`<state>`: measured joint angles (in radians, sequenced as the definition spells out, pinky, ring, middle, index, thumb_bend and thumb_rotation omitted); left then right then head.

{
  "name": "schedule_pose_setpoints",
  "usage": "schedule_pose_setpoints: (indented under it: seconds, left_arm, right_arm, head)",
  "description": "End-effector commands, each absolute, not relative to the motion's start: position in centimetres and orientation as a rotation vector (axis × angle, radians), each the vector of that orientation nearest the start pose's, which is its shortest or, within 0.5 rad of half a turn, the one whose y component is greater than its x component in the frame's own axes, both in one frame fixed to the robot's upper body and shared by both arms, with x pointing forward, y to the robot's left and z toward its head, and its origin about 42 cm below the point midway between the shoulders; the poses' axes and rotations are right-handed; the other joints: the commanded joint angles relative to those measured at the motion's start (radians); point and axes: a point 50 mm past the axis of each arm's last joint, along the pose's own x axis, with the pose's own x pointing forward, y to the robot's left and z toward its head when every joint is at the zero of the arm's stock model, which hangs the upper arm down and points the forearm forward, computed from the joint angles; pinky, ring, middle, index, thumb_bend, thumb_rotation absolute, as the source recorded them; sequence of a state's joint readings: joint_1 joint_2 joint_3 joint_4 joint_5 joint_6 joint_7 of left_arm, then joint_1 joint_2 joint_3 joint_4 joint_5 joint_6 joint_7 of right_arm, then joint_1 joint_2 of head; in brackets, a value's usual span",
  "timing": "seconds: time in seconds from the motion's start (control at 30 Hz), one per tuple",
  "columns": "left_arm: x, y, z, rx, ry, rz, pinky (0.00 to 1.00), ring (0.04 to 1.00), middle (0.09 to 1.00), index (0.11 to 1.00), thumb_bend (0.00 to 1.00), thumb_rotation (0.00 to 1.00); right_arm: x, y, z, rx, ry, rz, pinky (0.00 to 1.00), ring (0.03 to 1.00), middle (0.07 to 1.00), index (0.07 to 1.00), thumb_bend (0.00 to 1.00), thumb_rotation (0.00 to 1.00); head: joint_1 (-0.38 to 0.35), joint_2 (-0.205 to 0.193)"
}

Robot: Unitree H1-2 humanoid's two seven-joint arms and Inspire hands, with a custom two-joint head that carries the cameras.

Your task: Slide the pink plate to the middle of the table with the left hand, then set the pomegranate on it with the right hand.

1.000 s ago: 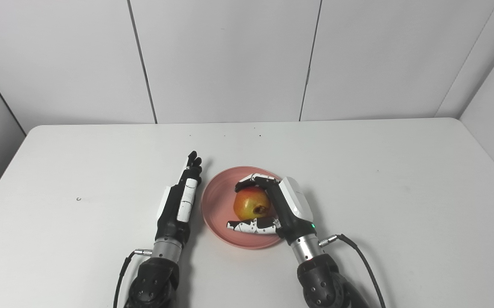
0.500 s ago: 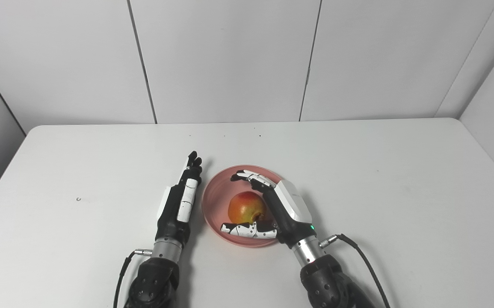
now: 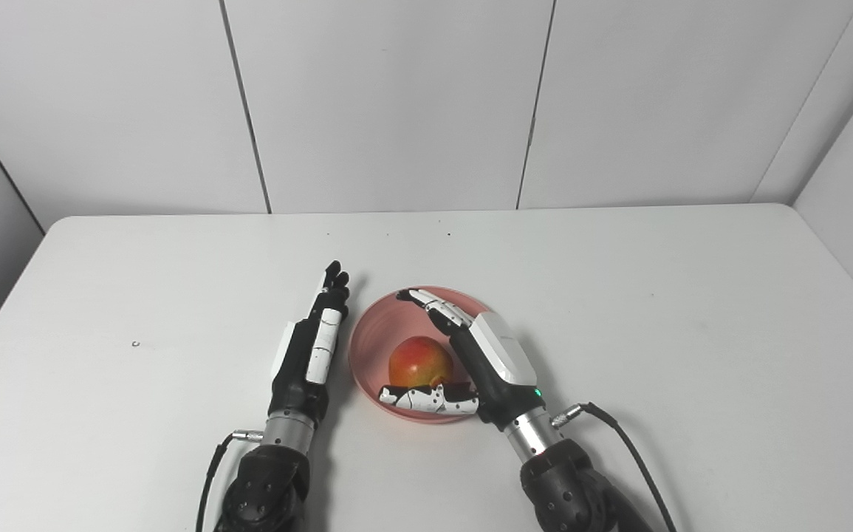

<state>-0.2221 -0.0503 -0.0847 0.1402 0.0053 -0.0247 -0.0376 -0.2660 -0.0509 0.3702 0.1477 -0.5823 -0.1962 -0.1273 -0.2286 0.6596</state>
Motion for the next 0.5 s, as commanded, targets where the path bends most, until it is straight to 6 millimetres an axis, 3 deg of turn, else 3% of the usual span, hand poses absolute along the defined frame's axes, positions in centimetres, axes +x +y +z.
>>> schedule_pose_setpoints:
  seconds: [0.0, 0.47]
  left_arm:
    - [35.37, 14.48, 14.16, -0.022, -0.173, -0.205, 1.00, 1.000, 1.000, 1.000, 0.73, 1.00]
    - [35.41, 14.66, 14.06, -0.011, -0.172, -0.187, 1.00, 1.000, 1.000, 1.000, 0.72, 1.00]
  right_arm:
    - [34.28, -9.89, 16.32, -0.571, -0.568, 0.292, 0.82, 0.876, 0.895, 0.874, 0.67, 0.66]
    - [33.52, -10.38, 16.82, -0.371, -0.616, 0.128, 0.86, 0.893, 0.915, 0.926, 0.68, 0.80]
  head:
    - [0.001, 0.000]
    - [0.001, 0.002]
